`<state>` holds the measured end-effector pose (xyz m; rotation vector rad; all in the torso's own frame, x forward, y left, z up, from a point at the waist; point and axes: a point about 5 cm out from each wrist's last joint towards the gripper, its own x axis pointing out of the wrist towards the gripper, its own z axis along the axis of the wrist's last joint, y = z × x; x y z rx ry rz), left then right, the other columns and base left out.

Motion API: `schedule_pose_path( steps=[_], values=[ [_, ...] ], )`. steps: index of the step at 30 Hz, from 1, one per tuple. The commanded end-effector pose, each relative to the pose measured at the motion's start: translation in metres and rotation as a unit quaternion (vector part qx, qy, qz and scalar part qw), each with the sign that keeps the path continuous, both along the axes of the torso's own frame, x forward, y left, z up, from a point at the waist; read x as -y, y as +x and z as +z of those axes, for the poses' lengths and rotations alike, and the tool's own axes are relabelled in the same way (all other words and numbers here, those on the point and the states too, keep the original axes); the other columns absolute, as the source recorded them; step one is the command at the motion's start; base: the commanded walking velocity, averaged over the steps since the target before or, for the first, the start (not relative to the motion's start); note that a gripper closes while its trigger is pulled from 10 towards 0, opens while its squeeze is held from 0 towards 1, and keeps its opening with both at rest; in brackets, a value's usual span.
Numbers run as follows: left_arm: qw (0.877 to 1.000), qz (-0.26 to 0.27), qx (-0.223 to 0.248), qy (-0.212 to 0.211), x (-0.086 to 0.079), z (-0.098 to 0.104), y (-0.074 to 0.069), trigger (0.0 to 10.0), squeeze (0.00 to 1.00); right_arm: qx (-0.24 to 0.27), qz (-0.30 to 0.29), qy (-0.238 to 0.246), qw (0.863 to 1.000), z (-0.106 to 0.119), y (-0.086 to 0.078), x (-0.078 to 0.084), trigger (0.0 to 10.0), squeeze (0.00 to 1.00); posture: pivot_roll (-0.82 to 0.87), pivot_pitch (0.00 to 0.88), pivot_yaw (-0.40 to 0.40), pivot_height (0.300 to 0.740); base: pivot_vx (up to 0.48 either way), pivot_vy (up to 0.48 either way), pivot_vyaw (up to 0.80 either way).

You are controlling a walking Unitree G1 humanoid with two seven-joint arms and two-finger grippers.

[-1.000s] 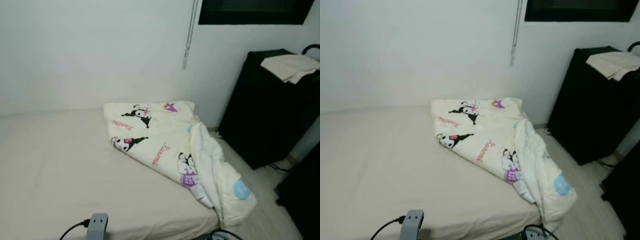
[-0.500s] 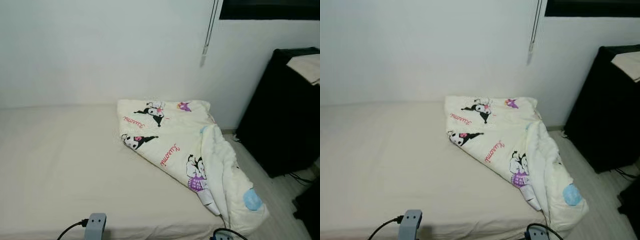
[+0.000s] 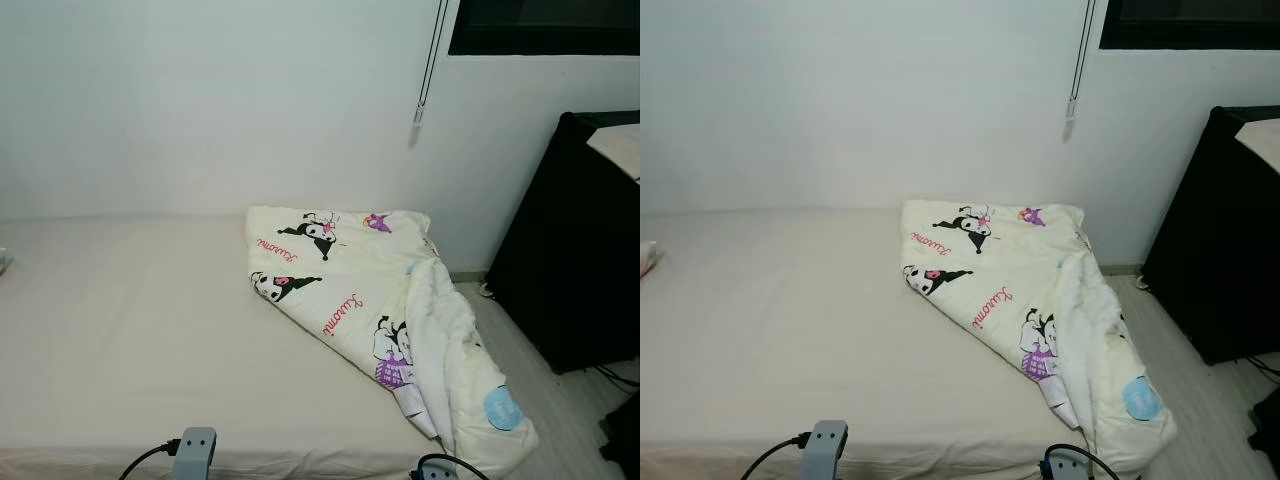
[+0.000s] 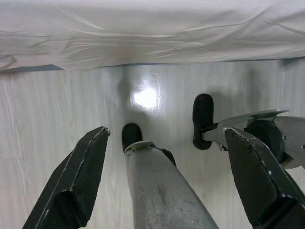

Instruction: Clean up the room

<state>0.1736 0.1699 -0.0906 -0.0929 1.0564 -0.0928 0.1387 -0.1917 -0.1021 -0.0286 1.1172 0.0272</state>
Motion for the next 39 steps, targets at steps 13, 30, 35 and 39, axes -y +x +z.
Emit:
schedule_pose_path(
  steps=[13, 30, 35, 39],
  values=[
    [1.000, -0.006, -0.004, 0.000, 0.0008, -0.0001, 0.0001, 10.0, 0.00, 0.006, 0.006, -0.003, 1.000, 0.0001, 0.0002, -0.0012, 10.0, 0.00, -0.02, 0.000, -0.012, 0.740, 0.000, -0.331, 0.51],
    [1.000, -0.004, -0.003, -0.002, -0.0002, 0.0004, 0.0008, 10.0, 0.00, -0.004, -0.002, 0.001, 1.000, -0.0019, -0.0043, -0.0030, 10.0, 0.00, -0.02, 0.000, -0.005, 0.740, 0.000, -0.467, 0.00],
    [1.000, -0.003, -0.004, -0.003, 0.0000, 0.0000, -0.0001, 10.0, 0.00, -0.006, -0.004, -0.001, 1.000, -0.0021, -0.0049, -0.0028, 10.0, 0.00, -0.02, 0.000, -0.006, 0.740, 0.000, -0.439, 0.00],
    [1.000, 0.001, -0.006, 0.000, -0.0005, -0.0005, -0.0011, 10.0, 0.00, 0.002, -0.021, 0.012, 1.000, -0.0013, -0.0025, -0.0036, 10.0, 0.00, -0.02, 0.000, -0.006, 0.740, 0.000, -0.216, 0.00]
  ],
)
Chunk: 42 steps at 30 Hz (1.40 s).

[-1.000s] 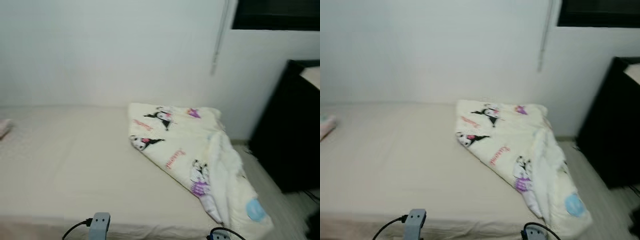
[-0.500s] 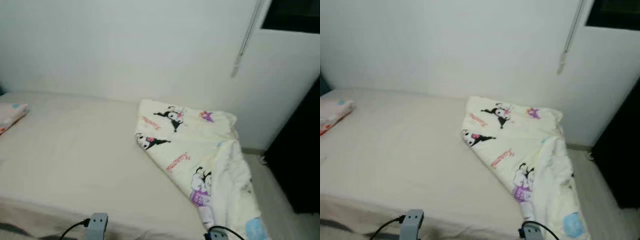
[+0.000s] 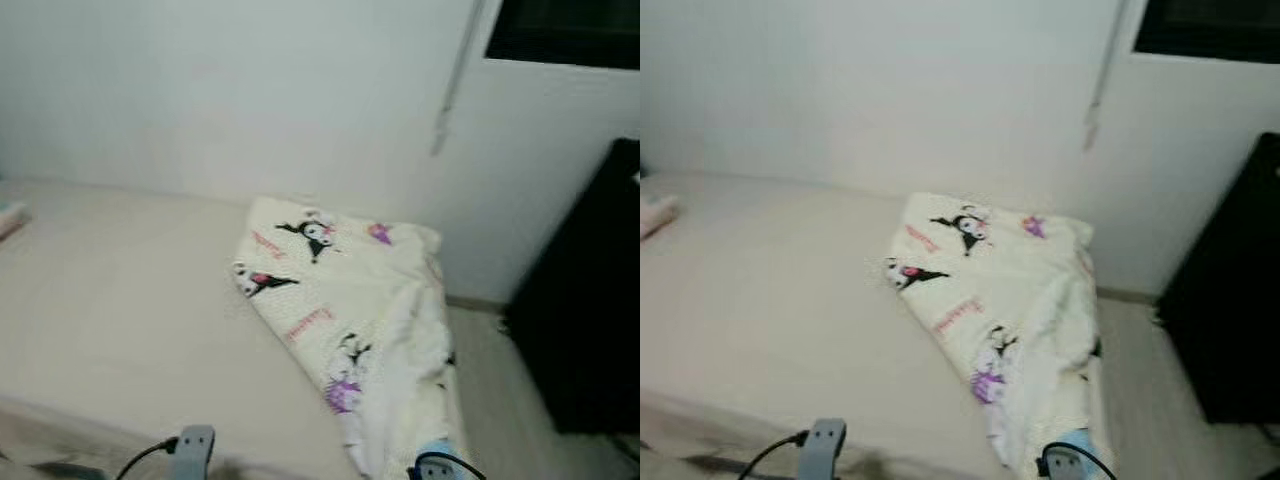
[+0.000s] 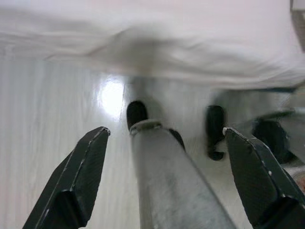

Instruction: Clean up the room

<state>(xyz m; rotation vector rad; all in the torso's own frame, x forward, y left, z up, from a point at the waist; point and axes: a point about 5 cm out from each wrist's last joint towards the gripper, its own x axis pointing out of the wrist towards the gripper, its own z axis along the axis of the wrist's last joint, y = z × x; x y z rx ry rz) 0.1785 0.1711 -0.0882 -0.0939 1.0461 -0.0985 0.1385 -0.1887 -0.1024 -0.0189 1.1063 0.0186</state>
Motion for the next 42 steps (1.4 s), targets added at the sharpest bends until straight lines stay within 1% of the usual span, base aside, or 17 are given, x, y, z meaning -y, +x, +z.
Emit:
schedule_pose_path(
  steps=[1, 2, 4, 8, 16, 24, 25, 26, 29, 35, 38, 41, 42],
  values=[
    [1.000, 0.003, -0.011, 0.002, 0.001, -0.003, -0.006, 10.0, 0.00, -0.004, -0.015, 0.010, 1.000, -0.001, -0.002, -0.001, 10.0, 0.00, -0.02, 0.000, -0.006, 0.740, 0.000, 0.000, 0.00],
    [1.000, 0.005, -0.011, 0.002, 0.001, -0.003, -0.006, 10.0, 0.00, -0.001, -0.019, 0.014, 1.000, -0.001, -0.001, -0.001, 10.0, 0.00, -0.02, 0.000, -0.006, 0.740, 0.000, 0.000, 0.00],
    [1.000, 0.006, -0.012, 0.003, 0.000, -0.003, -0.006, 10.0, 0.00, 0.017, -0.031, 0.033, 0.999, 0.002, 0.007, -0.003, 10.0, 0.00, -0.02, 0.000, -0.004, 0.740, 0.000, 0.000, 0.00],
    [1.000, 0.007, -0.012, 0.006, 0.000, -0.003, -0.006, 10.0, 0.00, 0.027, -0.026, 0.050, 0.998, 0.005, 0.013, -0.008, 10.0, 0.00, -0.02, 0.000, -0.005, 0.740, 0.000, 0.000, 0.00],
    [1.000, 0.008, -0.010, 0.007, 0.001, -0.003, -0.005, 10.0, 0.00, 0.025, -0.013, 0.054, 0.998, 0.005, 0.015, -0.012, 10.0, 0.00, -0.02, 0.000, -0.007, 0.740, 0.000, 0.000, 0.00],
    [1.000, 0.007, -0.010, 0.008, 0.002, -0.003, -0.005, 10.0, 0.00, 0.027, -0.018, 0.047, 0.998, 0.006, 0.017, -0.010, 10.0, 0.00, -0.03, 0.000, -0.008, 0.740, 0.000, 0.000, 0.00],
    [1.000, 0.010, -0.008, 0.010, 0.001, -0.002, -0.004, 10.0, 0.00, 0.050, -0.052, 0.038, 0.997, 0.011, 0.027, 0.000, 10.0, 0.00, -0.03, 0.000, -0.007, 0.740, 0.000, 0.000, 0.00],
    [1.000, 0.010, -0.008, 0.010, 0.001, -0.002, -0.004, 10.0, 0.00, 0.050, -0.052, 0.038, 0.997, 0.011, 0.027, 0.000, 10.0, 0.00, -0.03, 0.000, -0.007, 0.740, 0.000, 0.000, 0.00],
    [1.000, 0.015, -0.006, 0.016, -0.001, -0.002, -0.003, 10.0, 0.00, 0.081, -0.087, 0.030, 0.992, 0.019, 0.040, 0.014, 10.0, 0.00, -0.03, 0.000, -0.003, 0.740, 0.000, 0.000, 0.00],
    [1.000, 0.022, -0.003, 0.022, -0.003, -0.001, -0.001, 10.0, 0.00, 0.093, -0.092, 0.023, 0.991, 0.024, 0.047, 0.022, 10.0, 0.00, -0.03, 0.000, -0.005, 0.740, 0.000, 0.000, 0.00],
    [0.999, 0.025, -0.001, 0.024, -0.004, 0.000, 0.000, 10.0, 0.00, 0.098, -0.108, 0.020, 0.989, 0.026, 0.050, 0.025, 10.0, 0.00, -0.03, 0.000, -0.006, 0.740, 0.000, 0.000, 0.00],
    [0.999, 0.040, 0.005, 0.024, -0.006, 0.001, 0.002, 10.0, 0.00, 0.120, -0.149, 0.015, 0.981, 0.033, 0.059, 0.039, 10.0, 0.00, -0.03, 0.000, -0.004, 0.732, 0.000, 0.000, 0.00],
    [0.998, 0.053, 0.013, 0.020, -0.008, 0.003, 0.006, 10.0, 0.00, 0.141, -0.165, 0.016, 0.976, 0.039, 0.066, 0.047, 10.0, 0.00, -0.04, 0.000, -0.005, 0.727, 0.000, 0.000, 0.00]
  ],
)
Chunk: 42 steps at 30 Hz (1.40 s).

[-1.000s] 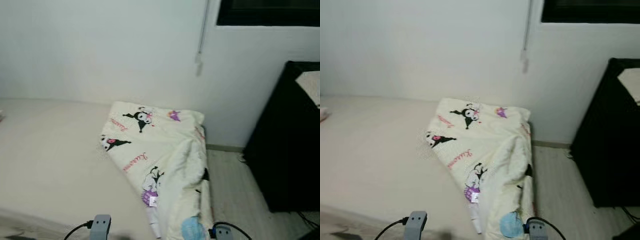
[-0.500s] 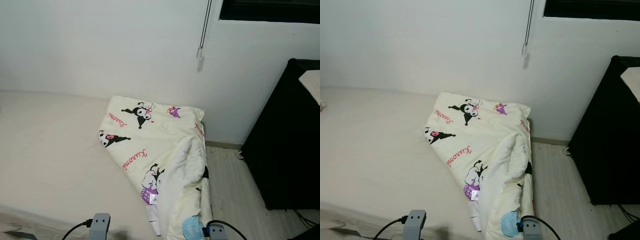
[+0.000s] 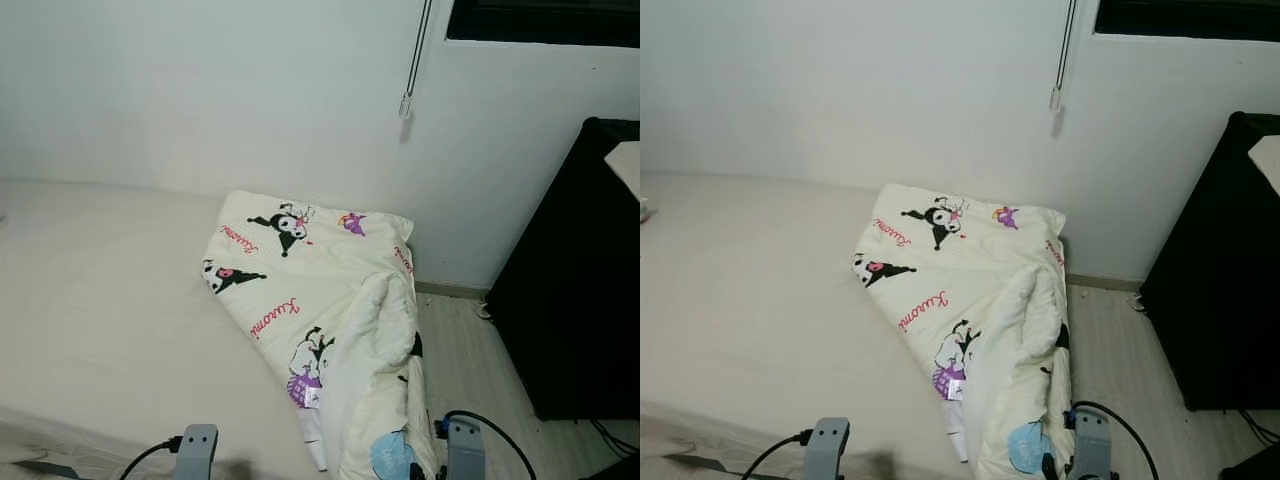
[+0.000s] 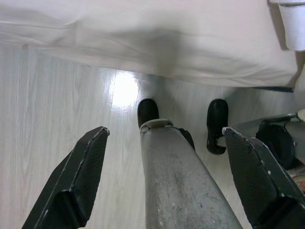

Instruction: Clean up the room

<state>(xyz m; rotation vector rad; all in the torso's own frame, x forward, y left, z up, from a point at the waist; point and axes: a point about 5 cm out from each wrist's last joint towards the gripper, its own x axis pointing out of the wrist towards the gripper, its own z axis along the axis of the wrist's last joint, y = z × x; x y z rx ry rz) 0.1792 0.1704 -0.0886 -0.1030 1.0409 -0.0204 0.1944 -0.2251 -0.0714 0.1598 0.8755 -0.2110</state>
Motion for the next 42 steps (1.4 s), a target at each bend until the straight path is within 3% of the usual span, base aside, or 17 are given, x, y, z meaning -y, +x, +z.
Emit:
schedule_pose_path(
  steps=[1, 5, 8, 9, 12, 18, 24, 33, 36, 37, 38, 42],
  values=[
    [0.999, 0.032, 0.021, 0.002, -0.011, 0.005, 0.009, 10.0, 0.00, 0.049, -0.041, 0.000, 0.998, 0.014, 0.016, 0.017, 10.0, 0.00, -0.04, 0.000, -0.004, 0.722, 0.000, 0.000, 0.00],
    [0.998, 0.054, 0.044, 0.001, -0.017, 0.012, 0.020, 10.0, 0.00, 0.095, -0.061, -0.002, 0.994, 0.030, 0.030, 0.034, 10.0, 0.00, -0.04, 0.000, -0.005, 0.707, 0.000, 0.000, 0.00],
    [0.994, 0.080, 0.080, 0.003, -0.030, 0.024, 0.037, 10.0, 0.00, 0.160, -0.079, -0.007, 0.984, 0.054, 0.048, 0.059, 10.0, 0.00, -0.04, 0.000, -0.007, 0.692, 0.000, 0.000, 0.00],
    [0.994, 0.080, 0.080, 0.003, -0.030, 0.024, 0.037, 10.0, 0.00, 0.160, -0.079, -0.007, 0.984, 0.054, 0.048, 0.059, 10.0, 0.00, -0.04, 0.000, -0.007, 0.692, 0.000, 0.000, 0.00],
    [0.989, 0.097, 0.114, 0.006, -0.039, 0.036, 0.053, 10.0, 0.00, 0.217, -0.100, -0.007, 0.971, 0.078, 0.060, 0.081, 10.0, 0.00, -0.04, 0.000, -0.004, 0.672, 0.000, 0.000, 0.00],
    [0.985, 0.106, 0.138, 0.005, -0.044, 0.045, 0.064, 10.0, 0.00, 0.259, -0.105, 0.004, 0.960, 0.094, 0.068, 0.091, 10.0, 0.00, -0.04, 0.000, -0.001, 0.652, 0.000, 0.000, 0.00],
    [0.985, 0.099, 0.144, 0.004, -0.044, 0.046, 0.066, 10.0, 0.00, 0.274, -0.087, 0.026, 0.958, 0.096, 0.071, 0.087, 10.0, 0.00, -0.04, 0.000, 0.002, 0.632, 0.000, 0.000, 0.00],
    [0.989, 0.088, 0.116, 0.014, -0.047, 0.035, 0.048, 10.0, 0.00, 0.302, -0.016, 0.073, 0.951, 0.094, 0.082, 0.056, 10.0, 0.00, -0.03, 0.000, 0.020, 0.582, 0.000, 0.000, 0.00],
    [0.991, 0.082, 0.103, 0.021, -0.050, 0.030, 0.040, 10.0, 0.00, 0.328, -0.008, 0.082, 0.941, 0.102, 0.088, 0.054, 10.0, 0.00, -0.03, 0.000, 0.025, 0.582, 0.000, 0.000, 0.00],
    [0.993, 0.075, 0.087, 0.029, -0.053, 0.025, 0.030, 10.0, 0.00, 0.371, 0.010, 0.095, 0.924, 0.116, 0.097, 0.050, 10.0, 0.00, -0.02, 0.000, 0.031, 0.582, 0.000, 0.000, 0.00],
    [0.994, 0.072, 0.081, 0.032, -0.054, 0.023, 0.027, 10.0, 0.00, 0.385, 0.017, 0.098, 0.918, 0.121, 0.100, 0.049, 10.0, 0.00, -0.02, 0.000, 0.032, 0.582, 0.000, 0.000, 0.00],
    [0.995, 0.064, 0.068, 0.038, -0.057, 0.019, 0.018, 10.0, 0.00, 0.413, 0.033, 0.102, 0.904, 0.132, 0.106, 0.046, 10.0, 0.00, -0.02, 0.000, 0.037, 0.582, 0.000, 0.000, 0.00]
  ],
)
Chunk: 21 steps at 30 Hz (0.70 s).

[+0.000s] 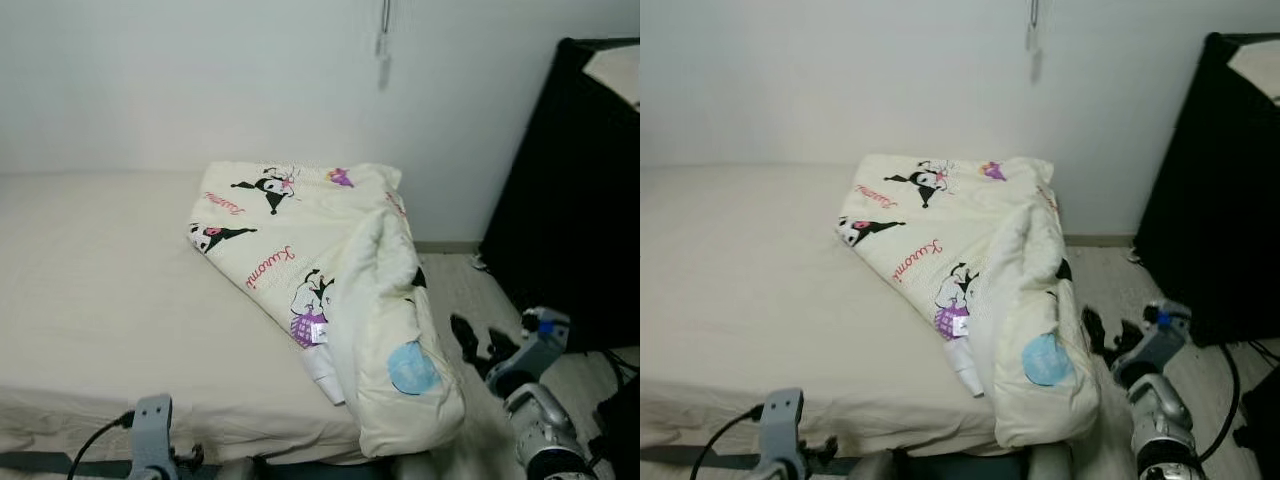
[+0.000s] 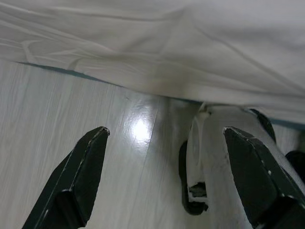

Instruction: Clean up the room

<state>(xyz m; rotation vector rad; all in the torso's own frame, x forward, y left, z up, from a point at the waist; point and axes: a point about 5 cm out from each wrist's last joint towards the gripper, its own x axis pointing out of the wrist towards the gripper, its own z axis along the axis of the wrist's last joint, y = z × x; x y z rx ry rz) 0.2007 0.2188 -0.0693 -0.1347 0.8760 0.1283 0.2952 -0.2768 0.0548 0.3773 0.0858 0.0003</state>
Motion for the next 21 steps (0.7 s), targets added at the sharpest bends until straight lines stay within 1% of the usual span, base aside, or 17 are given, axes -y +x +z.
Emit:
schedule_pose_path(
  steps=[1, 3, 5, 6, 8, 10, 11, 12, 13, 15, 16, 17, 18, 19, 20, 21],
  values=[
    [1.000, -0.009, -0.012, 0.016, -0.009, 0.000, -0.004, 10.0, 0.00, 0.023, 0.010, 0.002, 1.000, 0.007, 0.006, -0.005, 10.0, 0.00, -0.02, 0.000, 0.037, 0.582, 0.000, 0.000, 0.00],
    [0.999, -0.013, -0.024, 0.020, -0.011, -0.004, -0.013, 10.0, 0.00, 0.050, 0.004, -0.010, 0.999, 0.020, 0.011, -0.003, 10.0, 0.00, -0.01, 0.000, 0.042, 0.582, 0.000, 0.000, 0.00],
    [0.999, -0.021, -0.036, 0.024, -0.012, -0.008, -0.021, 10.0, 0.00, 0.077, -0.021, -0.024, 0.997, 0.035, 0.016, 0.003, 10.0, 0.00, 0.00, 0.006, 0.046, 0.582, 0.000, 0.000, 0.00],
    [0.999, -0.023, -0.038, 0.024, -0.013, -0.009, -0.023, 10.0, 0.00, 0.079, -0.030, -0.034, 0.996, 0.038, 0.017, 0.005, 10.0, 0.00, 0.00, 0.014, 0.049, 0.582, 0.000, 0.000, 0.00],
    [0.999, -0.025, -0.039, 0.025, -0.013, -0.009, -0.024, 10.0, 0.00, 0.080, -0.034, -0.040, 0.995, 0.040, 0.017, 0.006, 10.0, 0.00, 0.00, 0.018, 0.049, 0.582, 0.000, 0.000, 0.00],
    [0.998, -0.031, -0.043, 0.027, -0.014, -0.010, -0.026, 10.0, 0.00, 0.067, -0.040, -0.072, 0.994, 0.043, 0.023, 0.002, 10.0, 0.00, 0.01, 0.031, 0.055, 0.582, 0.000, 0.000, 0.00],
    [0.998, -0.031, -0.043, 0.027, -0.014, -0.010, -0.026, 10.0, 0.00, 0.067, -0.040, -0.072, 0.994, 0.043, 0.023, 0.002, 10.0, 0.00, 0.01, 0.031, 0.055, 0.582, 0.000, 0.000, 0.00],
    [0.998, -0.037, -0.045, 0.029, -0.015, -0.010, -0.029, 10.0, 0.00, 0.065, -0.015, -0.085, 0.994, 0.045, 0.030, -0.012, 10.0, 0.00, 0.01, 0.067, 0.069, 0.582, 0.000, 0.000, 0.00],
    [0.998, -0.037, -0.045, 0.029, -0.015, -0.010, -0.029, 10.0, 0.00, 0.065, -0.015, -0.085, 0.994, 0.045, 0.030, -0.012, 10.0, 0.00, 0.01, 0.067, 0.069, 0.582, 0.000, 0.000, 0.00],
    [0.998, -0.042, -0.045, 0.030, -0.017, -0.011, -0.030, 10.0, 0.00, 0.065, 0.029, -0.088, 0.994, 0.045, 0.039, -0.036, 10.0, 0.00, 0.02, 0.083, 0.072, 0.582, 0.000, 0.000, 0.00],
    [0.998, -0.042, -0.045, 0.030, -0.017, -0.011, -0.030, 10.0, 0.00, 0.065, 0.029, -0.088, 0.994, 0.045, 0.039, -0.036, 10.0, 0.00, 0.02, 0.083, 0.072, 0.582, 0.000, 0.000, 0.00],
    [0.998, -0.044, -0.043, 0.030, -0.017, -0.010, -0.030, 10.0, 0.00, 0.065, 0.053, -0.087, 0.993, 0.046, 0.044, -0.049, 10.0, 0.00, 0.02, 0.087, 0.073, 0.582, 0.000, 0.000, 0.00],
    [0.998, -0.046, -0.037, 0.028, -0.018, -0.009, -0.028, 10.0, 0.00, 0.067, 0.079, -0.086, 0.991, 0.047, 0.049, -0.064, 10.0, 0.00, 0.04, 0.109, 0.074, 0.582, 0.000, 0.000, 0.00],
    [0.998, -0.046, -0.033, 0.026, -0.018, -0.008, -0.027, 10.0, 0.00, 0.069, 0.095, -0.084, 0.989, 0.048, 0.052, -0.074, 10.0, 0.00, 0.04, 0.109, 0.074, 0.582, 0.000, 0.000, 0.00],
    [0.998, -0.048, -0.024, 0.024, -0.019, -0.006, -0.023, 10.0, 0.00, 0.070, 0.120, -0.083, 0.987, 0.051, 0.057, -0.089, 10.0, 0.00, 0.06, 0.124, 0.074, 0.582, 0.000, 0.000, 0.00],
    [0.998, -0.048, -0.024, 0.024, -0.019, -0.006, -0.023, 10.0, 0.00, 0.070, 0.120, -0.083, 0.987, 0.051, 0.057, -0.089, 10.0, 0.00, 0.06, 0.124, 0.074, 0.582, 0.000, 0.000, 0.00]
  ],
)
